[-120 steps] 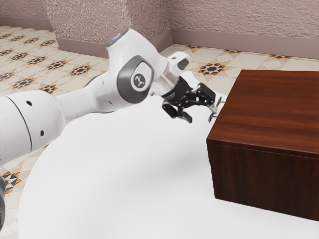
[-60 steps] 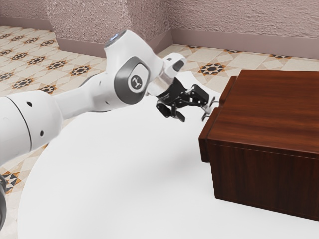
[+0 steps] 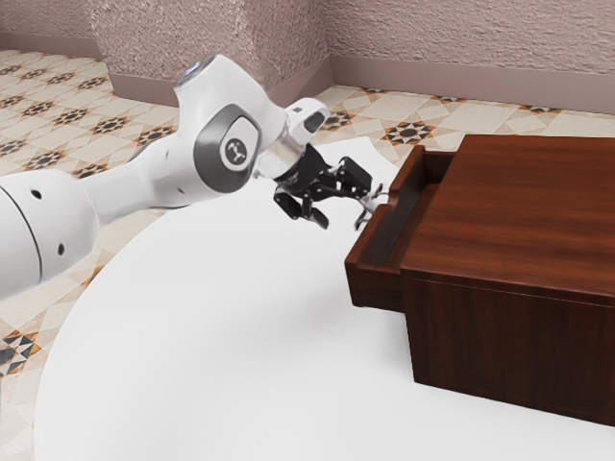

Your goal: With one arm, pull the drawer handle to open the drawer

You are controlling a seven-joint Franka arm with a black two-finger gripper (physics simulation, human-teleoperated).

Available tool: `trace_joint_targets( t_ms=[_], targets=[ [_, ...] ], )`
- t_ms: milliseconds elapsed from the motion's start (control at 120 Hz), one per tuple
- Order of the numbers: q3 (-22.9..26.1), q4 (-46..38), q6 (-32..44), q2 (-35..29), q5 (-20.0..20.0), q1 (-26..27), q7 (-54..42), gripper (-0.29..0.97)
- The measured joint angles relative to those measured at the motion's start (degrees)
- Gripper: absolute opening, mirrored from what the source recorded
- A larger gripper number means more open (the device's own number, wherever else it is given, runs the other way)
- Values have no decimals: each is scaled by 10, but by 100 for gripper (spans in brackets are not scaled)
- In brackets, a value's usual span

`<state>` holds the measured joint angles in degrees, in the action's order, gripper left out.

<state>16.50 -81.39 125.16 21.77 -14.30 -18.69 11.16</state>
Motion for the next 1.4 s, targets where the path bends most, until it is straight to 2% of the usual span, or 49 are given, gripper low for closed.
trace_joint_targets(
  t_ms=[192,392,508,900,1108,1275,1400],
  targets=[
    [68,-6,-5,2,19,-74,-1,68],
    [85,-11,-8,4,34,-95,-1,68],
    [127,-9,-6,14,51,-131,-1,68],
    [136,10,-2,35,71,-145,-2,68],
    [187,6,-6,37,85,-210,-2,68],
    [199,5,-7,39,97,-225,-2,68],
    [235,5,-8,49,109,-262,-2,68]
  ],
)
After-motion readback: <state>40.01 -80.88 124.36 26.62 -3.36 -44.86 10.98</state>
